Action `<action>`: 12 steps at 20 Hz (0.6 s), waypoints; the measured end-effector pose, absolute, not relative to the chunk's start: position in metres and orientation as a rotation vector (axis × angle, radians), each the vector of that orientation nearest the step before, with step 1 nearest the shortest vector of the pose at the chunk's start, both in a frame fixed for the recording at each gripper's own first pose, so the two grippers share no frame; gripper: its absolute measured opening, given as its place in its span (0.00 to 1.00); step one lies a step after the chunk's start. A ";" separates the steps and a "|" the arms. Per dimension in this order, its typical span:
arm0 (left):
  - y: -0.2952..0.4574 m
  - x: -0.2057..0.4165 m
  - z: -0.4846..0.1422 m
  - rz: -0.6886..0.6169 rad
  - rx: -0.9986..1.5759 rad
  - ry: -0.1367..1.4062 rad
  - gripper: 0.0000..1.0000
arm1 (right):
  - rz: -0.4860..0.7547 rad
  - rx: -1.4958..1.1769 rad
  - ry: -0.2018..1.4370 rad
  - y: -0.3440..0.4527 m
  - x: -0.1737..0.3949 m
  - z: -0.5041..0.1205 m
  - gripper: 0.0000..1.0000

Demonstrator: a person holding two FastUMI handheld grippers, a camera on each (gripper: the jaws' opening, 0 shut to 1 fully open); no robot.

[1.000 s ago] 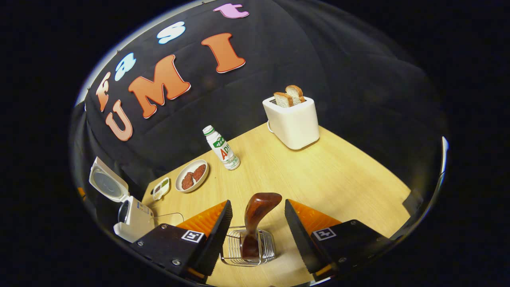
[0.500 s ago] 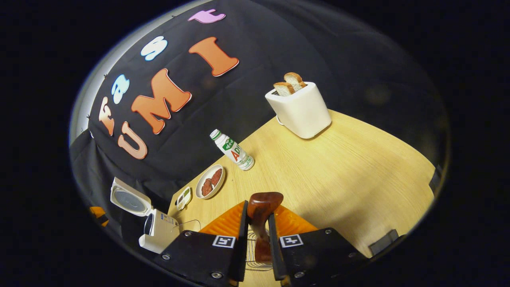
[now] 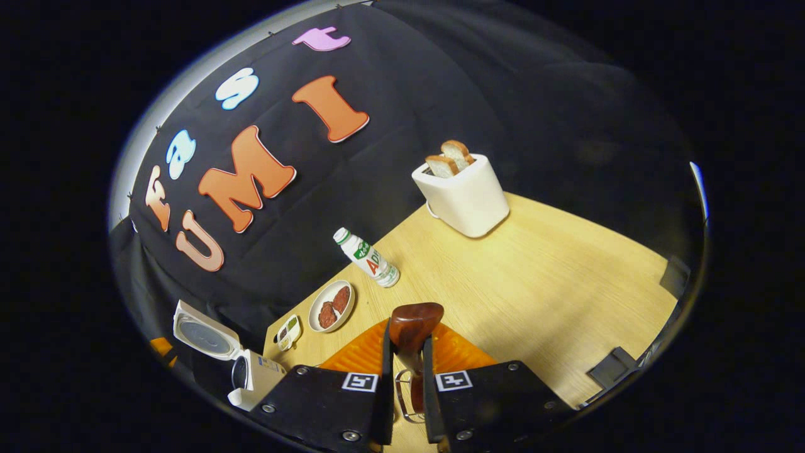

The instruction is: Close the left gripper, press the button to open the rice cooker; take a wooden spoon from the chopstick holder with the right hand, scoop a spoonful of rice and pour it into the rice cooker, then put the wooden spoon back into the chopstick holder.

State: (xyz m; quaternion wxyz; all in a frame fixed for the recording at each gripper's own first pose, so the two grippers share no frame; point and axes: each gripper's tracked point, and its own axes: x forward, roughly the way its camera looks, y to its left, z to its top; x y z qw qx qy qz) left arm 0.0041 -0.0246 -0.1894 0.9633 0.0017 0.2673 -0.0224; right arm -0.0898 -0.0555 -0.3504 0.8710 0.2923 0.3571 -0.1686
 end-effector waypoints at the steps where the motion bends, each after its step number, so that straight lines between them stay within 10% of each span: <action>1: -0.016 0.009 -0.186 -0.048 0.012 0.520 0.81 | -0.358 0.576 0.720 -0.053 -0.089 -0.338 0.19; 4: 0.004 0.020 -0.183 -0.043 0.004 0.491 0.99 | -0.344 0.462 0.638 -0.043 -0.081 -0.292 0.19; 12: 0.044 0.016 -0.185 -0.072 -0.061 0.483 1.00 | -0.107 0.358 0.487 0.057 -0.044 -0.220 0.19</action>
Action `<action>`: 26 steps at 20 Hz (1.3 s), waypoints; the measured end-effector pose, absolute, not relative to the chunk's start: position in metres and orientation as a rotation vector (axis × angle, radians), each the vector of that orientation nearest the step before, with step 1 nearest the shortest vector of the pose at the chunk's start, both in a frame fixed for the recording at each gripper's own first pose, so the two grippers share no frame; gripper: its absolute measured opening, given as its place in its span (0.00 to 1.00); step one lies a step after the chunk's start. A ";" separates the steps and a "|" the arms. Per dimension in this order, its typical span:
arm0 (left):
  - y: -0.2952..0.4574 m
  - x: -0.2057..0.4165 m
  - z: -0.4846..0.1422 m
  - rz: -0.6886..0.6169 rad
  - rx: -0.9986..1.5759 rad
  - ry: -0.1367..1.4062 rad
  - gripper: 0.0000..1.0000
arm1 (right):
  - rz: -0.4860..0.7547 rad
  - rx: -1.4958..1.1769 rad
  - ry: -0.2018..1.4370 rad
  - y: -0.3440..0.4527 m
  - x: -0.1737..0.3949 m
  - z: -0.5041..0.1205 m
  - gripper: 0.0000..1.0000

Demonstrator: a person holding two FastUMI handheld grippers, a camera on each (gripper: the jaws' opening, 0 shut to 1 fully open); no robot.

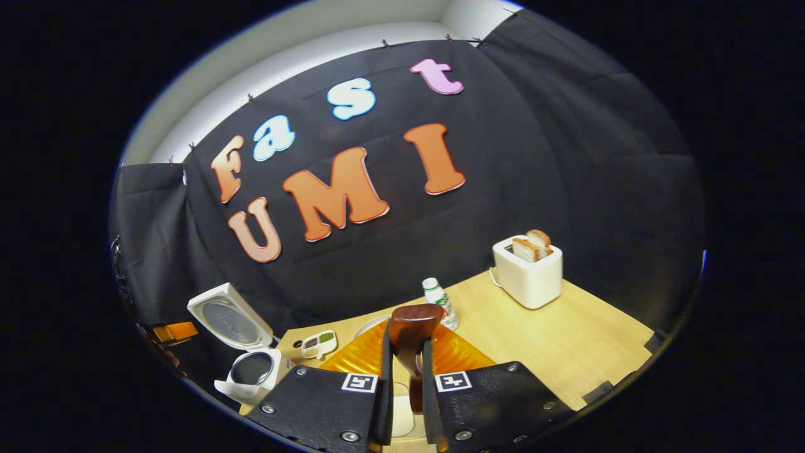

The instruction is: Close the left gripper, press the button to open the rice cooker; take a wooden spoon from the chopstick holder with the right hand, scoop a spoonful of rice and pour it into the rice cooker, then put the wooden spoon back into the chopstick holder.

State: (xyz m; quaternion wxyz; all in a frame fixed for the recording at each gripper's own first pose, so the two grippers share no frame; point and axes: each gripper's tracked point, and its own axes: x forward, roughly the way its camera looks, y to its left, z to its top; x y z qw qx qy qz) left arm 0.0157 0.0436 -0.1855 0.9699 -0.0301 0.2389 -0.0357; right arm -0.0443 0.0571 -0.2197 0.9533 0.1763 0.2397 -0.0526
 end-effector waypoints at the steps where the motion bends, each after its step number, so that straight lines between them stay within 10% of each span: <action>1: 0.052 0.013 -0.183 -0.065 -0.056 0.473 1.00 | -0.071 0.350 0.485 0.073 -0.040 -0.223 0.19; 17: 0.137 -0.011 -0.177 0.106 -0.038 0.470 0.99 | 0.235 -0.053 0.645 0.178 -0.042 -0.358 0.19; 26: 0.142 -0.009 -0.189 0.121 -0.048 0.498 0.99 | 0.180 0.014 0.731 0.210 -0.065 -0.402 0.20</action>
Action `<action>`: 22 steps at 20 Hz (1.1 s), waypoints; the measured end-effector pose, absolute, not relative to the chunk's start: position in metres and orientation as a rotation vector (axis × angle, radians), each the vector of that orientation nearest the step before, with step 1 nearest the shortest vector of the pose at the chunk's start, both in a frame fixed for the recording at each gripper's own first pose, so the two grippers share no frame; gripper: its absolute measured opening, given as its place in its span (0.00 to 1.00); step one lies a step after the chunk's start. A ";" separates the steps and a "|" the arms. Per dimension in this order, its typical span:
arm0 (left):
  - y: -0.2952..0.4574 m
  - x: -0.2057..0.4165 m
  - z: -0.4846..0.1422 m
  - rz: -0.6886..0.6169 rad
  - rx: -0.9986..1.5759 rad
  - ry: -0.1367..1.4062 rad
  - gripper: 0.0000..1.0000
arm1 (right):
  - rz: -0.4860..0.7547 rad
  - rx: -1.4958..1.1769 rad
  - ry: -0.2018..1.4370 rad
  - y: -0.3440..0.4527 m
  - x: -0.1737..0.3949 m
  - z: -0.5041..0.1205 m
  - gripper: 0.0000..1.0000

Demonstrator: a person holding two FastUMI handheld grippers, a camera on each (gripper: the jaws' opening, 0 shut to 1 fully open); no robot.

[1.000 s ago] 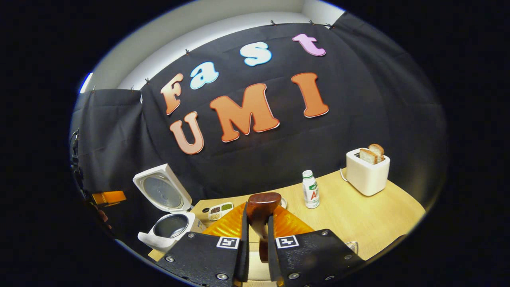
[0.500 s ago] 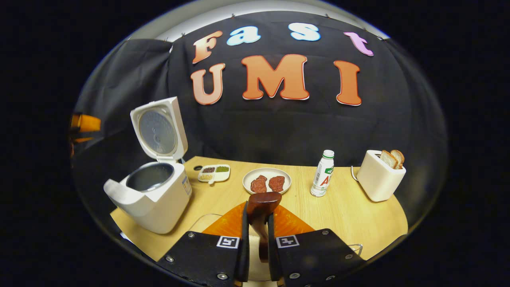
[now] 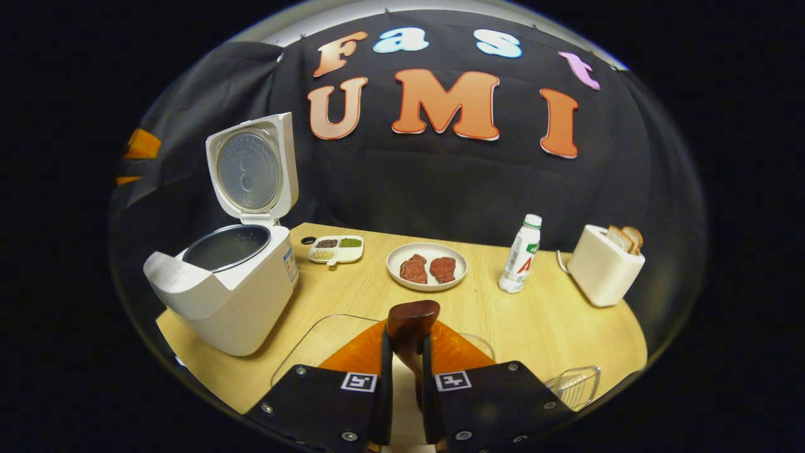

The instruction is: Close the left gripper, press the button to open the rice cooker; take a wooden spoon from the chopstick holder with the right hand, scoop a spoonful of rice and pour it into the rice cooker, then put the wooden spoon back into the chopstick holder.

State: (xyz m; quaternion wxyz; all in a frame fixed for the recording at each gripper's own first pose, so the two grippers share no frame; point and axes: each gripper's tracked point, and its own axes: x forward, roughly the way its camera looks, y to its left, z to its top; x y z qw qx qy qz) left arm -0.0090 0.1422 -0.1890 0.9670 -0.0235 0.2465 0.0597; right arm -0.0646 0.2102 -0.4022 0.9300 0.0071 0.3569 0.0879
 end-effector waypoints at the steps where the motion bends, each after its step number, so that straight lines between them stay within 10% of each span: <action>1: 0.143 -0.009 -0.189 0.125 -0.049 0.501 0.99 | 0.176 0.069 0.730 0.221 -0.065 -0.400 0.19; 22: 0.151 -0.016 -0.200 0.137 -0.038 0.537 1.00 | -0.062 1.109 0.910 0.198 -0.061 -0.421 0.19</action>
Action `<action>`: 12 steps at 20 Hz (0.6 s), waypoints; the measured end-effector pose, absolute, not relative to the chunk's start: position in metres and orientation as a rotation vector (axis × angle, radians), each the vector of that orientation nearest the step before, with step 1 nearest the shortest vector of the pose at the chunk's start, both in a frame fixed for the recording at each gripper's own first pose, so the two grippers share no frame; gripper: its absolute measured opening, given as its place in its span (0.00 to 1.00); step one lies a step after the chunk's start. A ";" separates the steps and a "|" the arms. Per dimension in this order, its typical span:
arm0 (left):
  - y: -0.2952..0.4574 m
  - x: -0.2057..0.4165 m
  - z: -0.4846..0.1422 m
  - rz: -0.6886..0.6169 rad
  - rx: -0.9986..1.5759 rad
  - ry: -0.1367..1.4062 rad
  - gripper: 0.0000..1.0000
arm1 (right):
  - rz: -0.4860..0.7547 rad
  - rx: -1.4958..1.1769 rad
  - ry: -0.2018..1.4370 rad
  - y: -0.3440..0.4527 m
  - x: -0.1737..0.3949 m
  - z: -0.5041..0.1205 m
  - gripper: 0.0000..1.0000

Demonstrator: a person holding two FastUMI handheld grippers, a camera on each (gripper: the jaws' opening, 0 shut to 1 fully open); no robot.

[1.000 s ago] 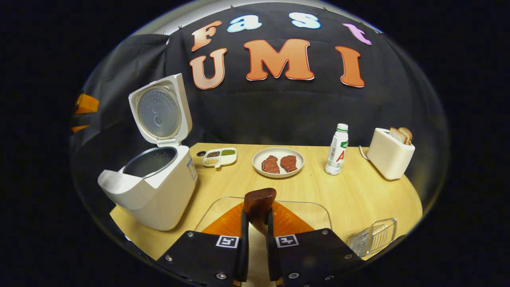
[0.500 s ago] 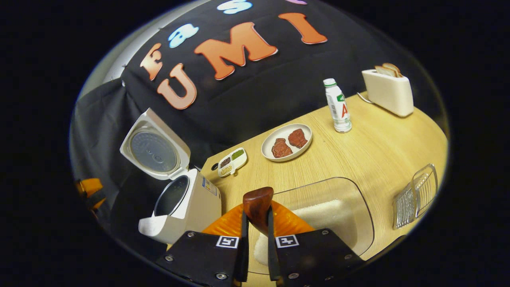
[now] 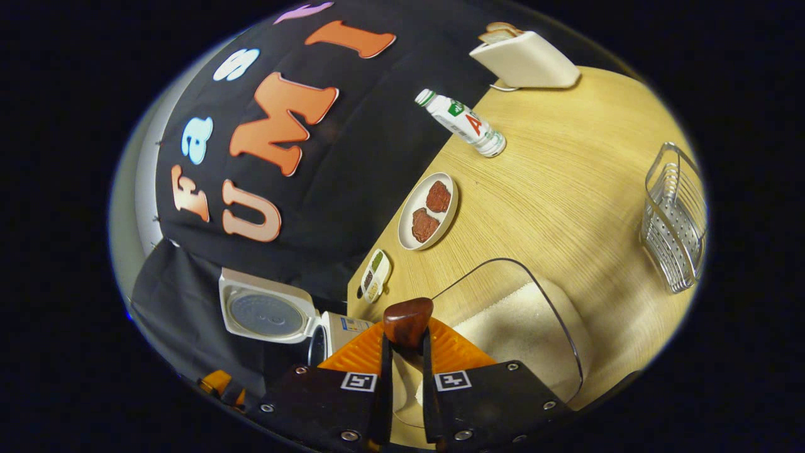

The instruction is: Close the left gripper, press the button to open the rice cooker; take a wooden spoon from the chopstick holder with the right hand, scoop a spoonful of rice and pour it into the rice cooker, then put the wooden spoon back into the chopstick holder.

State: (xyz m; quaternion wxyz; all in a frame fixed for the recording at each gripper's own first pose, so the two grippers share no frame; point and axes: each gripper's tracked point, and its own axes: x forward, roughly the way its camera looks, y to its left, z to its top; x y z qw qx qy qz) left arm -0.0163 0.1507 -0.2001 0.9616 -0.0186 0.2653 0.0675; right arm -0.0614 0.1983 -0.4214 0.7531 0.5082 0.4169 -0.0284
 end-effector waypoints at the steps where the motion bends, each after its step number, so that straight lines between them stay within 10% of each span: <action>1: 0.149 -0.015 -0.200 0.133 -0.038 0.538 1.00 | -0.071 1.145 0.900 0.191 -0.061 -0.421 0.19; 12: 0.125 -0.001 -0.200 0.088 -0.023 0.535 0.99 | -0.165 1.418 0.670 0.105 -0.041 -0.390 0.19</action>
